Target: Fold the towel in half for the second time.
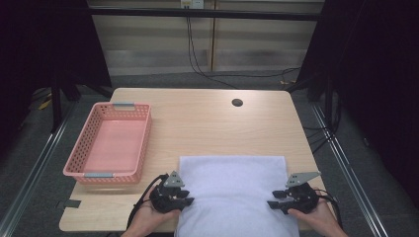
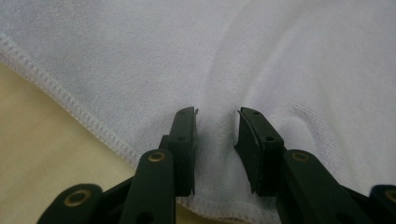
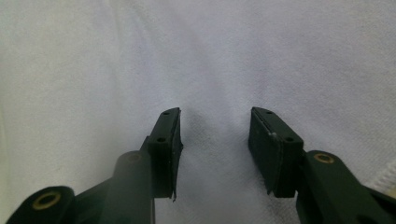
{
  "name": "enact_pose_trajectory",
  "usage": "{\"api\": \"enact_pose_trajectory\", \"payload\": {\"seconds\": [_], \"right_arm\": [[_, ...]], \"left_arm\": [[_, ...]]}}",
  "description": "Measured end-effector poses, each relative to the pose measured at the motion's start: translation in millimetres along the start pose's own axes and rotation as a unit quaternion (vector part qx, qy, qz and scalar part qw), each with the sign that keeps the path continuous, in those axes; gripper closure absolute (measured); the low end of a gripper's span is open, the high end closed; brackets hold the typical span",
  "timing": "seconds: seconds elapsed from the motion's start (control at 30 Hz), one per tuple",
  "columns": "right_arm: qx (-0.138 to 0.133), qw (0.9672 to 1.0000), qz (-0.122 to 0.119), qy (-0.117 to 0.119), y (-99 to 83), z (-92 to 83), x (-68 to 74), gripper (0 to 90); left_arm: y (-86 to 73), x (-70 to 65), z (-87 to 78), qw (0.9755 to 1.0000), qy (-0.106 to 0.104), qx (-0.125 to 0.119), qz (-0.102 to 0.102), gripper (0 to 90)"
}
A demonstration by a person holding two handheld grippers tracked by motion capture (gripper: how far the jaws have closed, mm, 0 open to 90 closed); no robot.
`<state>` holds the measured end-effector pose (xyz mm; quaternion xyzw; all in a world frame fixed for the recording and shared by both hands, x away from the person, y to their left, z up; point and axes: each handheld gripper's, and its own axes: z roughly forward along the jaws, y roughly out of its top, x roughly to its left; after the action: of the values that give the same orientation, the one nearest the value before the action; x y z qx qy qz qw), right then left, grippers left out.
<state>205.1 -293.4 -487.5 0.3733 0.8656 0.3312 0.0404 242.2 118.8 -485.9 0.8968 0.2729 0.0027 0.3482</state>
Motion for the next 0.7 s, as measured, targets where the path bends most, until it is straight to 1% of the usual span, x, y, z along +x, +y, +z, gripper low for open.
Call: {"api": "enact_pose_trajectory", "payload": {"seconds": [0.03, 0.07, 0.1, 0.13, 0.17, 0.2, 0.23, 0.27, 0.3, 0.37, 0.4, 0.43, 0.47, 0.5, 0.53, 0.57, 0.6, 0.63, 0.67, 0.7], "right_arm": [[0.004, 1.0000, -0.003, 0.003, -0.4, -0.6, 2.0, 58.4], [0.009, 0.9999, -0.007, -0.003, 0.4, -1.5, 2.2, 61.0], [0.003, 1.0000, -0.004, -0.004, 1.1, -1.0, 1.1, 61.0], [-0.004, 1.0000, 0.005, -0.006, 3.2, -1.9, -2.6, 60.4], [-0.018, 0.9996, 0.009, -0.021, 5.6, -3.7, -6.6, 59.7], [-0.037, 0.9985, 0.014, -0.037, 9.0, -7.1, -11.8, 59.2], [-0.053, 0.9973, 0.018, -0.047, 13.0, -11.7, -18.3, 59.5], [-0.069, 0.9960, 0.023, -0.053, 17.6, -16.3, -25.1, 59.8], [-0.080, 0.9945, 0.026, -0.064, 22.3, -20.4, -30.9, 59.8], [-0.087, 0.9929, 0.023, -0.077, 32.5, -25.4, -43.5, 59.2], [-0.091, 0.9923, 0.025, -0.081, 36.2, -26.2, -48.5, 58.3], [-0.095, 0.9916, 0.024, -0.084, 40.9, -26.3, -56.3, 57.5], [-0.095, 0.9913, 0.026, -0.087, 46.5, -24.3, -66.7, 56.1], [-0.094, 0.9913, 0.031, -0.086, 50.4, -21.0, -75.4, 55.2], [-0.091, 0.9915, 0.034, -0.086, 53.5, -16.3, -84.1, 54.3], [-0.088, 0.9920, 0.040, -0.081, 56.2, -10.8, -91.6, 53.6], [-0.082, 0.9922, 0.040, -0.085, 58.0, -4.8, -97.4, 52.3], [-0.077, 0.9925, 0.040, -0.086, 58.9, -0.3, -101.2, 51.1], [-0.082, 0.9918, 0.046, -0.087, 59.0, 5.2, -105.6, 50.4], [-0.079, 0.9925, 0.046, -0.081, 58.4, 8.4, -108.1, 49.9]], "left_arm": [[0.2, 1.4, -1.7, 0.9999, -0.010, -0.005, -0.003, 67.3], [1.3, 3.2, -3.1, 0.9999, -0.008, -0.008, -0.002, 66.2], [4.4, 7.4, -4.1, 0.9996, -0.007, -0.027, -0.005, 65.6], [8.7, 12.8, -6.0, 0.9993, 0.002, -0.037, -0.010, 65.5], [13.9, 19.1, -6.6, 0.9986, 0.006, -0.049, -0.019, 65.2], [19.7, 25.3, -6.8, 0.9978, 0.013, -0.061, -0.024, 64.9], [25.5, 31.1, -6.6, 0.9970, 0.022, -0.069, -0.027, 64.8], [31.5, 36.6, -5.3, 0.9967, 0.029, -0.072, -0.023, 64.9], [37.3, 41.3, -2.8, 0.9962, 0.038, -0.076, -0.019, 64.9], [47.1, 50.0, 2.4, 0.9963, 0.031, -0.079, -0.017, 64.7], [52.6, 53.8, 5.6, 0.9963, 0.037, -0.076, -0.019, 64.4], [58.1, 57.9, 9.3, 0.9955, 0.050, -0.078, -0.018, 64.0], [61.1, 62.4, 12.0, 0.9948, 0.046, -0.089, -0.021, 64.0], [64.3, 66.9, 13.6, 0.9946, 0.050, -0.085, -0.031, 63.6], [67.1, 70.3, 15.0, 0.9940, 0.054, -0.088, -0.036, 62.8], [68.7, 72.0, 16.5, 0.9935, 0.047, -0.097, -0.038, 61.8], [69.4, 73.8, 17.2, 0.9938, 0.045, -0.095, -0.036, 61.4], [70.2, 75.2, 19.9, 0.9936, 0.052, -0.091, -0.041, 61.0], [69.9, 77.3, 21.6, 0.9943, 0.057, -0.085, -0.030, 59.8], [69.1, 80.2, 23.9, 0.9937, 0.061, -0.088, -0.034, 59.7]]}}
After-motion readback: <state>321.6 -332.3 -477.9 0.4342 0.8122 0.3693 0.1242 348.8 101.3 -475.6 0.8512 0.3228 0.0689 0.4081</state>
